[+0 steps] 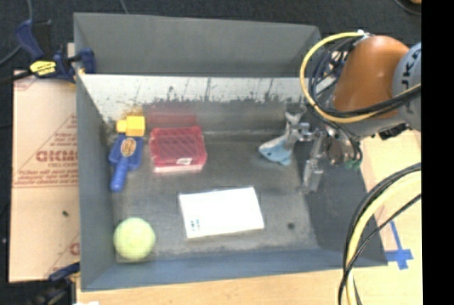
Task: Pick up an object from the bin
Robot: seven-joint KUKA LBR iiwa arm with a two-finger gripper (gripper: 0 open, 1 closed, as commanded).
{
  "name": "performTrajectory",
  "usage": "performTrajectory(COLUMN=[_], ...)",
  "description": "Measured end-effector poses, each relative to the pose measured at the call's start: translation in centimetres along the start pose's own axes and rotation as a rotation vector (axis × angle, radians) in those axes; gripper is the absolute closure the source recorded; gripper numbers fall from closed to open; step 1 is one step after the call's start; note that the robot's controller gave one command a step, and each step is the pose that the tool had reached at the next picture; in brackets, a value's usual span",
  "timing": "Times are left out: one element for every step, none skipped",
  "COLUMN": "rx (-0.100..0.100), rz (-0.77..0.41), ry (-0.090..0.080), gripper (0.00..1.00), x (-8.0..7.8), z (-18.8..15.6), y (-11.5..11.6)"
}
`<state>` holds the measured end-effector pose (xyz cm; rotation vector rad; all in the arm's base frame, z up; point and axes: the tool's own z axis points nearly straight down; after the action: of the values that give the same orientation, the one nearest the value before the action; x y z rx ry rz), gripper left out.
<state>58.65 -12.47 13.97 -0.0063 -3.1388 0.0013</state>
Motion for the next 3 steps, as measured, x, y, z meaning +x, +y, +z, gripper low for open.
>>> performTrajectory(rx=[0.001,0.000,0.005], rz=[-0.005,0.432,-0.149], ry=[-0.007,-0.007,-0.017], gripper=[0.00,0.00,0.00], x=[-0.1,-5.6,-6.7], z=[-0.5,6.9,1.7], y=[0.1,0.2,-1.1])
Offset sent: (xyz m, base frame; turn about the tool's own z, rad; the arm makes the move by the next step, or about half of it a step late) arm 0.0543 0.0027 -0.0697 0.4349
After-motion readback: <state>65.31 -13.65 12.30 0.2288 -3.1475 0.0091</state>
